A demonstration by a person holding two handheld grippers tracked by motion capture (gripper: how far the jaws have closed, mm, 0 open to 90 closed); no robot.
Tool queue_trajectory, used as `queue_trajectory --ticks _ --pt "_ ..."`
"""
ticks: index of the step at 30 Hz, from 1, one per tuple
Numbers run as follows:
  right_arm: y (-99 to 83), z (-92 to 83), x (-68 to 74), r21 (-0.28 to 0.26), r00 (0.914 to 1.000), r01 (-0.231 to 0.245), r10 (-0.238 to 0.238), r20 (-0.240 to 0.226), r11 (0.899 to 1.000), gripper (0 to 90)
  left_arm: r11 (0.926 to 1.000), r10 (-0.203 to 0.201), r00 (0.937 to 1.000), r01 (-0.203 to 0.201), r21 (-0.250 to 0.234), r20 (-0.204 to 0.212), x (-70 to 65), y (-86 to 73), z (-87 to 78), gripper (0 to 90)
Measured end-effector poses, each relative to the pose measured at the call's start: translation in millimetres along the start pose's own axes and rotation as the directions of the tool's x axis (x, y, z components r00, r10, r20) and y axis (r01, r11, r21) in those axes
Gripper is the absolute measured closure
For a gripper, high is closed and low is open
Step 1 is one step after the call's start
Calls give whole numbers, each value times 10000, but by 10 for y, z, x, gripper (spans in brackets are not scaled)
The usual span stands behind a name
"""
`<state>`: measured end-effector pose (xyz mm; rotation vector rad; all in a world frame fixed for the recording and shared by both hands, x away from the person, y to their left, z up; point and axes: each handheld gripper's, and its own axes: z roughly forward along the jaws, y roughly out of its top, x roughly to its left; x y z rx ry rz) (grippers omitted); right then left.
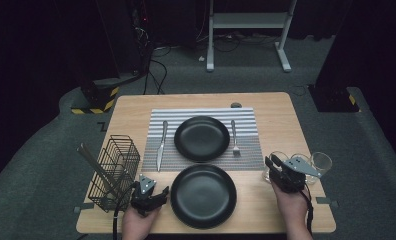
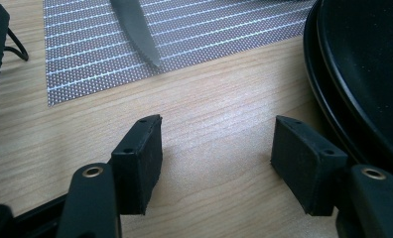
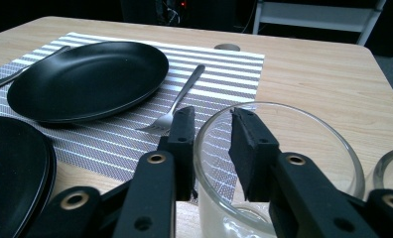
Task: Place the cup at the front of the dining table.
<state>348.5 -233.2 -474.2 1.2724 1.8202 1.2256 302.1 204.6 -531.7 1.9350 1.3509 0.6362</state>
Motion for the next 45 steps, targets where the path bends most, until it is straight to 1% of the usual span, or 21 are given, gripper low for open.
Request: queue_trajectory --ticks 4,10,13,20,24,30,35,45 --pt "0 -23 14 -115 10000 93 -93 16 9999 786 10000 21 10000 -21 4 16 0 0 0 369" --pt "-3 -29 17 -146 10000 76 -77 -43 9999 789 10000 68 10000 -68 16 56 -1 0 -1 367" --pt "-5 -35 38 -141 9998 182 -183 -85 9997 789 10000 51 10000 -51 3 51 -5 0 0 366" --pt "-10 -54 93 -136 9993 230 -233 -281 9996 791 10000 59 10000 -59 28 47 -6 1 0 363" --pt "-8 -54 156 -115 9986 292 -297 -449 9995 791 10000 43 10000 -43 28 43 -7 2 1 362" --pt "-3 -38 289 -87 9953 386 -393 -881 9992 791 10000 43 10000 -43 36 68 -6 2 0 361" --pt "3 -12 412 -87 9911 478 -486 -1240 9988 791 10000 52 10000 -52 28 72 -6 3 1 358" --pt "12 40 642 -114 9787 780 -787 -1897 9969 790 10000 74 9999 -74 25 82 -10 3 3 350"
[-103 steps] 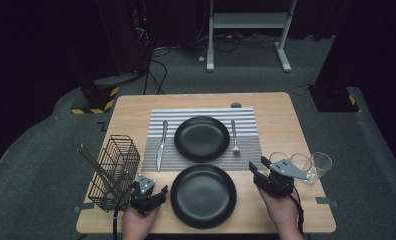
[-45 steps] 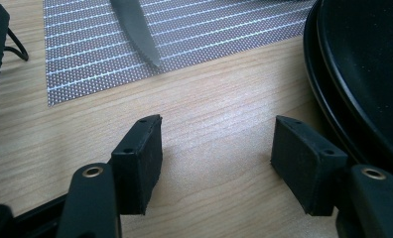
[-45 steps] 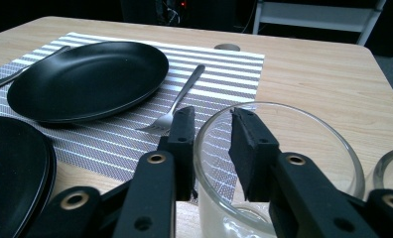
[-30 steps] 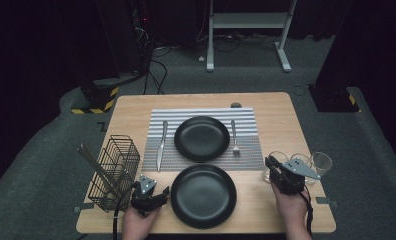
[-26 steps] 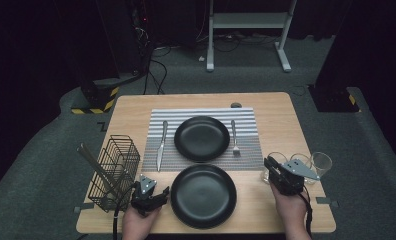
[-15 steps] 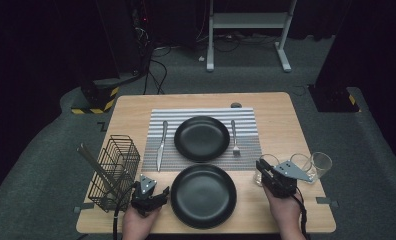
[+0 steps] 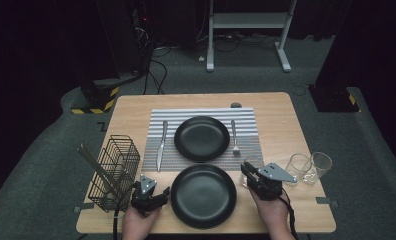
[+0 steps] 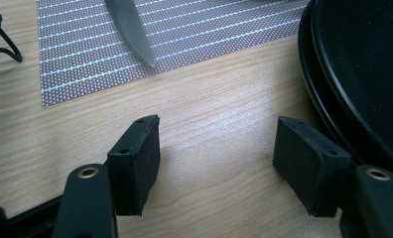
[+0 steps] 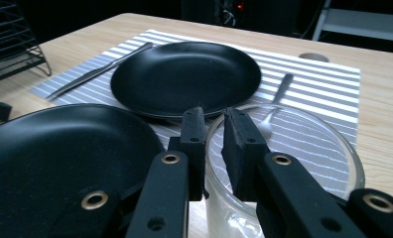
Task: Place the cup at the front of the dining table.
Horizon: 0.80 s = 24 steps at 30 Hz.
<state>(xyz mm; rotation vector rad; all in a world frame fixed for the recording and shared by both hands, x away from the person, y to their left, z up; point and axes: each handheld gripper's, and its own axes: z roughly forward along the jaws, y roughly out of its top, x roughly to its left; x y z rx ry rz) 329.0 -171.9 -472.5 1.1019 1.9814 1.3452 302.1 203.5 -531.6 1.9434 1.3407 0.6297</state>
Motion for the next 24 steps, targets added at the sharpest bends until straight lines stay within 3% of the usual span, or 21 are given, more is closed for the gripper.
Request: queue_trajectory --ticks 7,18,24 --pt "3 9 33 9 10000 6 -6 -99 10000 784 10000 9 10000 -9 0 12 -2 0 0 350" --pt "73 -99 -28 -482 9987 -483 475 -167 9977 526 10000 40 10000 -40 -2 17 -4 2 2 350" --pt "122 -131 -14 -450 9997 -214 221 132 9988 405 10000 49 10000 -49 1 33 -4 2 2 350"
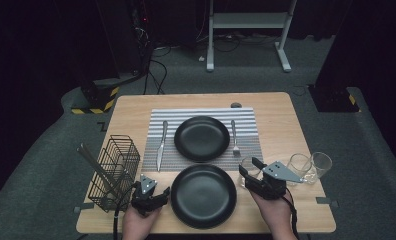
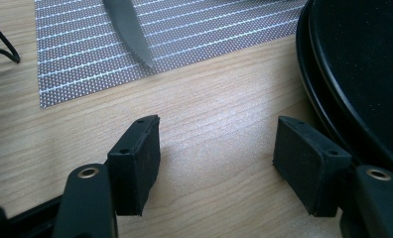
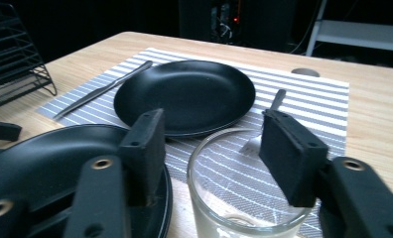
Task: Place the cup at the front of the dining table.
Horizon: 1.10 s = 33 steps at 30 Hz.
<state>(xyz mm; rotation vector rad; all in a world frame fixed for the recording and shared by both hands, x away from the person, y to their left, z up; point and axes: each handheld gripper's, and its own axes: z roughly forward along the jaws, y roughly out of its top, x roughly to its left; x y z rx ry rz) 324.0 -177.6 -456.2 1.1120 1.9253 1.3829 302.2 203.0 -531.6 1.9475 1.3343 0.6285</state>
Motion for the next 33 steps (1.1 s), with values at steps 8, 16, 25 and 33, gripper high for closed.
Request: queue_trajectory --ticks 8,16,25,33 --pt "11 -28 -25 -27 9990 210 -209 403 9998 282 10000 21 10000 -21 6 22 0 1 1 350" --pt "-2 -62 -103 45 9983 6 -9 579 10000 209 10000 43 10000 -43 4 37 -1 1 1 350" --pt "-80 -2 -115 434 9975 -126 95 704 9990 188 10000 52 10000 -52 -3 62 -5 3 4 349" --pt "-162 75 -135 649 9982 -188 150 580 9977 186 10000 53 10000 -53 -5 79 -7 3 4 350"
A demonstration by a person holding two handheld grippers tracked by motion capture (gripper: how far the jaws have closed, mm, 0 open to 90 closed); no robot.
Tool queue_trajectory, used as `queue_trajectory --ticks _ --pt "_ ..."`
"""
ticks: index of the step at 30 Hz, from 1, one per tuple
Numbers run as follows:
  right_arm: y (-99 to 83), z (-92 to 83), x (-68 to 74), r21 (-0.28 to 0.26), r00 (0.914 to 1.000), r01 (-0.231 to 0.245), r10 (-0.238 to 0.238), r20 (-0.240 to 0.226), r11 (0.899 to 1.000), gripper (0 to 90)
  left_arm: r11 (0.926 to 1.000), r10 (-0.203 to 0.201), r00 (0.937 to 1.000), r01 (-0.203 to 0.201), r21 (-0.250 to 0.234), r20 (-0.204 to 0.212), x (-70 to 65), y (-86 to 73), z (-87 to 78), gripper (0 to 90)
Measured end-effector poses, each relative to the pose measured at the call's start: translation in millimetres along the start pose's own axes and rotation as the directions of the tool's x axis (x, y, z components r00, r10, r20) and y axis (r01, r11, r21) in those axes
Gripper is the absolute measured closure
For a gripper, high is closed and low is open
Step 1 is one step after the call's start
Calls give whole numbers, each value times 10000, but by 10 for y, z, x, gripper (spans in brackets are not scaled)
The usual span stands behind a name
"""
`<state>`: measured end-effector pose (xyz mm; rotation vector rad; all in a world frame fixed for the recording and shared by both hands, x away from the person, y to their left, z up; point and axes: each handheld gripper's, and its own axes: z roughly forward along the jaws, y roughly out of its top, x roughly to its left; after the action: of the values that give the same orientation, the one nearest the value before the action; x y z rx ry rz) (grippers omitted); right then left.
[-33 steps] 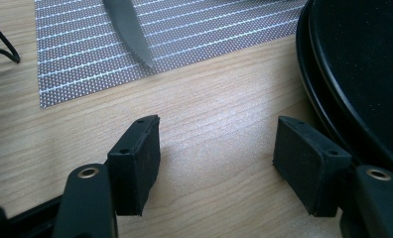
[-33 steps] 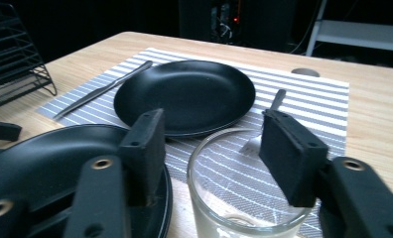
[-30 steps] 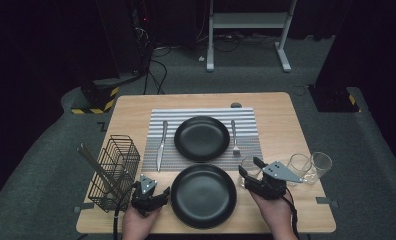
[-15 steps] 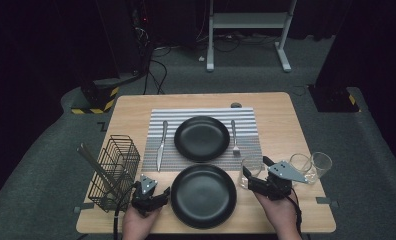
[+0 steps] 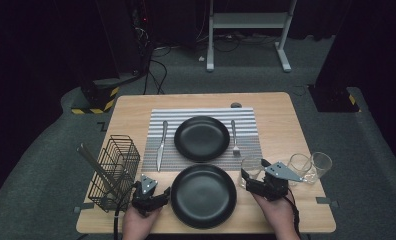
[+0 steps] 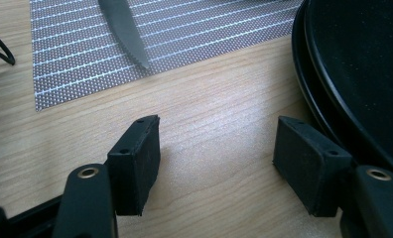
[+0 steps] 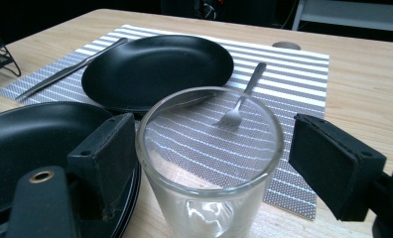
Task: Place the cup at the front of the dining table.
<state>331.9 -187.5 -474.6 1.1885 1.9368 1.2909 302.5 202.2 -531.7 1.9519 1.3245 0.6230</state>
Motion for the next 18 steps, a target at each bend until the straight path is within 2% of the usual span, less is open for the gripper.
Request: queue_trajectory --ticks 13,18 --pt "-63 96 54 115 10000 67 -67 4 9999 215 10000 4 10000 -4 -4 -4 -2 0 1 350" --pt "-79 120 61 142 9997 169 -171 157 9998 238 10000 -7 10000 7 -18 -7 -4 1 2 350"
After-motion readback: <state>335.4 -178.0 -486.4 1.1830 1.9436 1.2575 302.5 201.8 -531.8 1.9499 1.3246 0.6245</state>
